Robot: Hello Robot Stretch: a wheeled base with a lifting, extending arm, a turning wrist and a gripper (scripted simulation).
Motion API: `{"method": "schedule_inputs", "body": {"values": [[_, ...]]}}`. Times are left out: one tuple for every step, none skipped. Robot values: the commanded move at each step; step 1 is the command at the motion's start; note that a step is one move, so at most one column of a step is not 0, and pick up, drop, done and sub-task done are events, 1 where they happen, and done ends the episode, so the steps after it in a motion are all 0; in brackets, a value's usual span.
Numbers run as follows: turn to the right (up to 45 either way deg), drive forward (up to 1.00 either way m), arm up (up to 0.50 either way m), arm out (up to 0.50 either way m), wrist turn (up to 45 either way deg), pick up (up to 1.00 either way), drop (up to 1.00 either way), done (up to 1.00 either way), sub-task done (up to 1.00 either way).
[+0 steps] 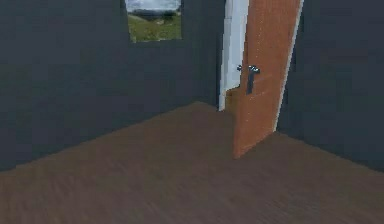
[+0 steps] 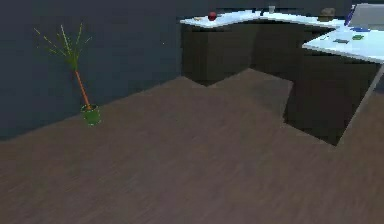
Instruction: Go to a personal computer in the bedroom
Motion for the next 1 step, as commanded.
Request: {"method": "schedule_inputs", "body": {"values": [[0.0, 1.00, 0.00, 0.00, 0.0, 0.00, 0.00, 0.00, 0.00]]}}
